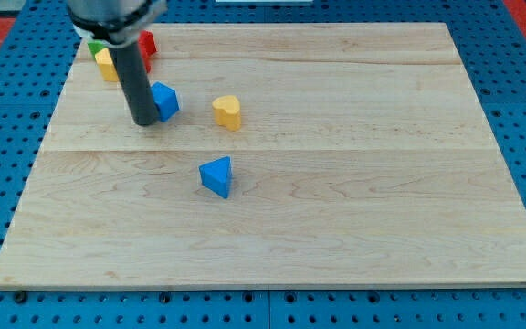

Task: Move blue cube to red circle

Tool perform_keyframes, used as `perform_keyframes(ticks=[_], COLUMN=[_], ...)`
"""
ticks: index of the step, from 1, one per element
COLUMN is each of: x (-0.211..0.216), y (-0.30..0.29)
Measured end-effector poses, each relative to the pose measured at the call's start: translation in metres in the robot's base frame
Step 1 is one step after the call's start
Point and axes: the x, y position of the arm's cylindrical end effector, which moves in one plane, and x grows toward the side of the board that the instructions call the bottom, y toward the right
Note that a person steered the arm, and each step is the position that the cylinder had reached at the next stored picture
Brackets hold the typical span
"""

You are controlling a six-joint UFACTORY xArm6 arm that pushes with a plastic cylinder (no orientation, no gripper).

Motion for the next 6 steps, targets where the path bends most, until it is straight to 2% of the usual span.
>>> perform_keyframes(ticks=[1, 2, 3, 4, 5, 6], x=[-0.011, 0.05, 0.023, 0.0, -0.042, -0.019], y=[-0.011, 0.019, 0.06, 0.019, 0.014, 0.017])
